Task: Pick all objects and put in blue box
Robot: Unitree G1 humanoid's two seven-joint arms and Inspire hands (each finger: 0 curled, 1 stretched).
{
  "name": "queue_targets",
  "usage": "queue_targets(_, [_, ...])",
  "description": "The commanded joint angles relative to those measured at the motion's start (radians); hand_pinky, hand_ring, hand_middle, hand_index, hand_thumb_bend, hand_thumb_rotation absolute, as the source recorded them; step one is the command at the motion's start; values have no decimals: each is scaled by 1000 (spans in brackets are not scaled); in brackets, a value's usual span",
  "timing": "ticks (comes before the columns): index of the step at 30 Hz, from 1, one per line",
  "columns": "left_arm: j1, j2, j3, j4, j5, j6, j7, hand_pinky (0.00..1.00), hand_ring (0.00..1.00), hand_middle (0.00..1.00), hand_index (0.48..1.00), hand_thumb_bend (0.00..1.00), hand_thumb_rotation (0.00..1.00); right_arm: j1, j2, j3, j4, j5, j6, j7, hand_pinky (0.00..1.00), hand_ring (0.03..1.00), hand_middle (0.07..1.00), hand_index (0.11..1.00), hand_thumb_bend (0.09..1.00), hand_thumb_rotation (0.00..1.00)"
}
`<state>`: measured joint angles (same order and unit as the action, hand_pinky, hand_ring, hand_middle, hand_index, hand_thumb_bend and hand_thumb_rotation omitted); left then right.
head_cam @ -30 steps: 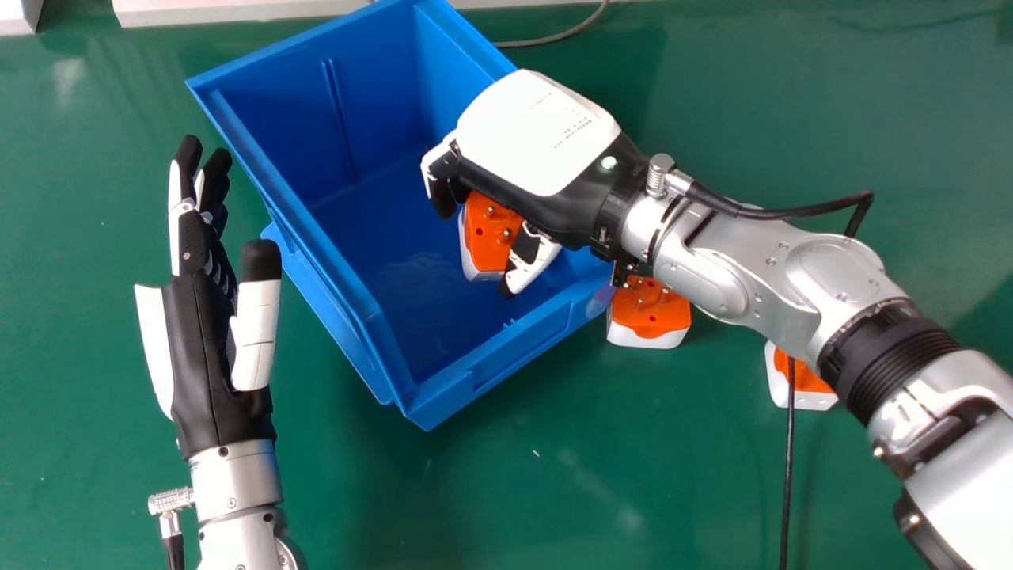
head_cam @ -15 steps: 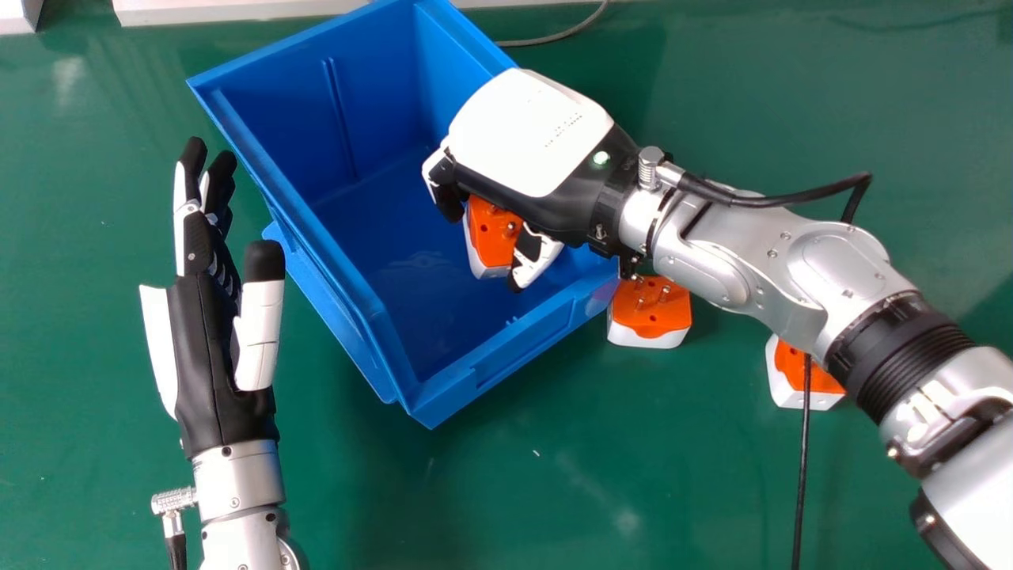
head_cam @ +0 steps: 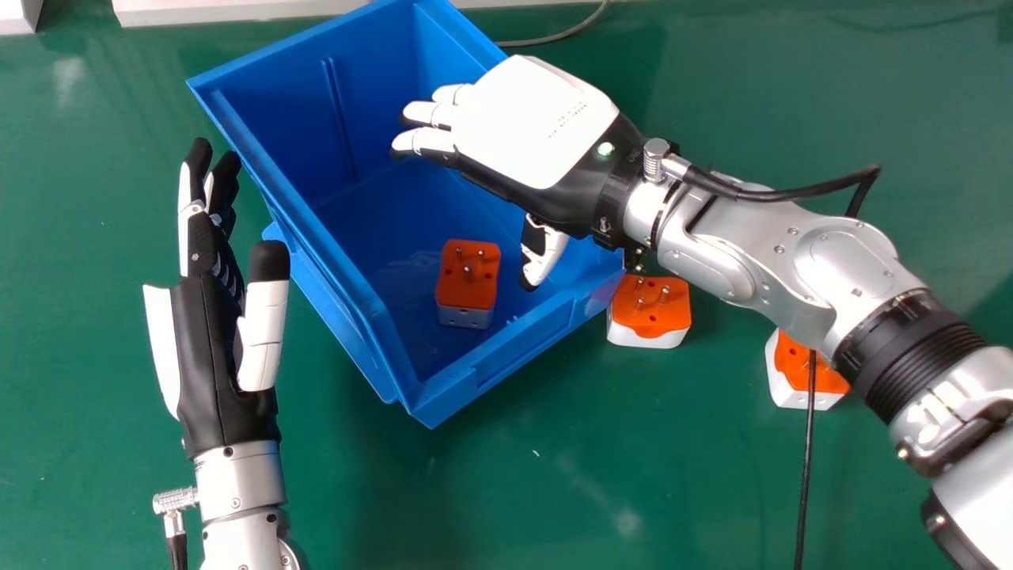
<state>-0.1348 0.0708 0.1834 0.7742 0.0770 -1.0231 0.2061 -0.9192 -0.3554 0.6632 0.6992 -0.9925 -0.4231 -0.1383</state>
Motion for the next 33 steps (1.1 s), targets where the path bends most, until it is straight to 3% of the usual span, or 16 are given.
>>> queue_targets(1, [1, 6, -1, -8, 1, -22, -3, 980, 951, 934, 954, 928, 925, -4, -4, -14, -30, 10, 8, -4, 829, 949, 981, 898, 999, 174])
queue_targets(5, [5, 5, -1, -10, -9, -24, -11, 978, 950, 934, 954, 938, 925, 12, -17, -37, -88, 21, 32, 7, 848, 966, 995, 908, 1000, 188])
queue_targets(9, [12, 5, -2, -17, -13, -22, -19, 984, 953, 934, 955, 942, 924, 78, -43, -109, -271, 59, 118, 104, 872, 977, 998, 921, 1000, 209])
queue_targets(14, [17, 11, 0, -12, -22, -34, -34, 986, 954, 935, 955, 942, 925, 271, -40, -265, -745, 114, 413, 407, 882, 984, 1000, 953, 999, 234])
queue_targets(18, [23, 15, 2, -21, -30, -28, -46, 985, 953, 937, 956, 938, 925, 394, -6, -335, -1005, 105, 553, 497, 885, 994, 1000, 981, 989, 240])
queue_targets(22, [29, 20, -1, -29, -35, -21, -57, 990, 955, 938, 957, 942, 927, 568, 40, -405, -1239, 98, 635, 487, 880, 990, 1000, 991, 983, 250])
queue_targets(28, [43, 16, -1, -50, -27, -12, -58, 995, 957, 939, 956, 941, 926, 766, 101, -468, -1366, 156, 648, 423, 831, 957, 1000, 995, 973, 267])
queue_targets(33, [48, 16, -2, -62, -35, -5, -65, 998, 959, 938, 954, 944, 925, 861, 118, -497, -1428, 125, 702, 455, 834, 957, 1000, 998, 945, 304])
